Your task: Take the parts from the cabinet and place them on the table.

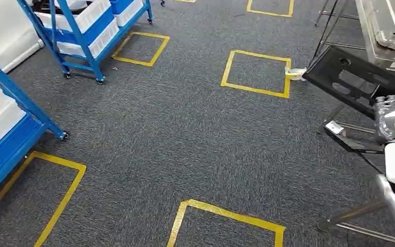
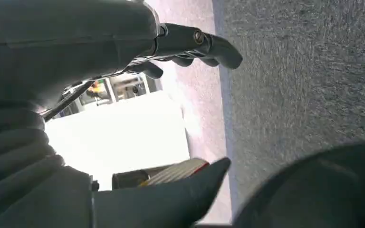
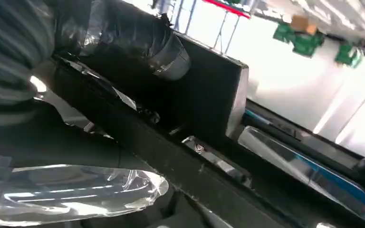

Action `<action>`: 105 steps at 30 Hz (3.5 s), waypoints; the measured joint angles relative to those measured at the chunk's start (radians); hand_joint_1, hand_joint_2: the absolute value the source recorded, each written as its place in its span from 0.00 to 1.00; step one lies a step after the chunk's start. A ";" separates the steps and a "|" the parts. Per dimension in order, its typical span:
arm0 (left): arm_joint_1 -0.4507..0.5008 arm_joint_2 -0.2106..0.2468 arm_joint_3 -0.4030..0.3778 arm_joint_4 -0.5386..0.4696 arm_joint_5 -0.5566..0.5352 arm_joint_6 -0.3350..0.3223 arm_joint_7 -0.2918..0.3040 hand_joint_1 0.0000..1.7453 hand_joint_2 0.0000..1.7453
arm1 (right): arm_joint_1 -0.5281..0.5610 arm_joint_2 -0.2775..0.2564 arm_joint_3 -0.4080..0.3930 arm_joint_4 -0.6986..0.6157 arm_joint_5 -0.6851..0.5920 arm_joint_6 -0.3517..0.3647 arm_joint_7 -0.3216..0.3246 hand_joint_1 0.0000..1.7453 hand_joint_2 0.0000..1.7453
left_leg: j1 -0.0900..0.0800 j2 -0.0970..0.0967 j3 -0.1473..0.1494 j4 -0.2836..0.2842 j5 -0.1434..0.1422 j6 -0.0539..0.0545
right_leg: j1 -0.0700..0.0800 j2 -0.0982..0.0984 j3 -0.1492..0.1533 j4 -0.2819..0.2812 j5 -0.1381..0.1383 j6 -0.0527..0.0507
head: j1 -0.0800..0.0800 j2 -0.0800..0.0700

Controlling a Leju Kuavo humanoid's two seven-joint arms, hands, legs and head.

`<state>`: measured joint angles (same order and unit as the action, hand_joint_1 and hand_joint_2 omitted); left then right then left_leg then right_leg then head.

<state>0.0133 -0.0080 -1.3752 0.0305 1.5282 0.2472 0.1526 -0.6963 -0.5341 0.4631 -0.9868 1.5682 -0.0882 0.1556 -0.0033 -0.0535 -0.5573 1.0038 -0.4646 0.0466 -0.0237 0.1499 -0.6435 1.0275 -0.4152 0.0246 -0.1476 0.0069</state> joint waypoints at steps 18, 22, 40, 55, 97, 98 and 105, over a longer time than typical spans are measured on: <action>0.006 -0.008 0.001 0.003 -0.005 -0.005 0.026 0.00 1.00 | 0.018 0.028 -0.002 -0.024 0.000 0.015 0.004 1.00 1.00 | 0.000 0.082 -0.037 0.152 -0.129 -0.049 | -0.004 -0.148 0.006 0.021 -0.021 -0.028 | -0.001 0.000; -0.002 -0.008 0.001 0.003 -0.008 -0.003 0.033 0.00 1.00 | 0.025 0.039 -0.001 -0.025 0.000 0.017 0.004 1.00 1.00 | -0.002 0.063 -0.139 0.328 -0.158 -0.038 | 0.011 -0.100 0.006 0.024 -0.022 -0.034 | -0.001 0.000; 0.002 -0.015 0.002 0.003 -0.017 -0.005 0.057 0.00 1.00 | 0.072 0.031 -0.064 -0.036 0.000 0.018 -0.019 1.00 1.00 | -0.003 0.136 0.006 0.003 -0.011 0.000 | -0.007 -0.189 0.005 0.055 -0.019 0.026 | 0.005 0.000; 0.000 -0.014 0.002 0.008 -0.019 -0.017 0.016 0.00 1.00 | 0.074 0.038 -0.091 -0.030 0.000 0.015 -0.023 1.00 1.00 | -0.008 0.034 -0.055 0.125 -0.033 -0.011 | 0.011 -0.060 0.015 0.020 -0.023 -0.033 | 0.002 0.000; 0.011 -0.008 0.003 0.010 -0.040 -0.054 -0.031 0.00 0.00 | 0.067 0.038 -0.291 0.441 0.000 0.054 -0.132 0.00 0.00 | -0.012 0.041 -0.027 0.017 0.004 -0.014 | 0.008 -0.132 0.035 0.002 -0.032 -0.011 | 0.003 0.000; 0.011 -0.008 0.003 0.010 -0.040 -0.060 -0.030 0.00 0.00 | 0.063 0.043 -0.291 0.447 0.000 0.051 -0.135 0.00 0.00 | -0.012 0.041 -0.027 0.017 0.004 -0.014 | 0.007 -0.131 0.035 0.002 -0.031 -0.010 | 0.003 0.000; 0.011 -0.014 0.011 0.010 -0.028 -0.062 -0.029 0.00 0.00 | 0.023 0.102 -0.291 0.419 -0.016 0.014 -0.185 0.00 0.00 | -0.013 0.042 -0.028 0.017 0.007 -0.010 | 0.007 -0.131 0.035 0.002 -0.029 -0.005 | 0.003 0.000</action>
<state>0.0248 -0.0218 -1.3645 0.0405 1.5000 0.1854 0.1240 -0.6737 -0.4319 0.1717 -0.5682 1.5527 -0.0739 -0.0292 -0.0160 -0.0116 -0.5850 1.0209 -0.4578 0.0361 -0.0168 0.0189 -0.6085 1.0292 -0.4439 0.0192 -0.1450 0.0065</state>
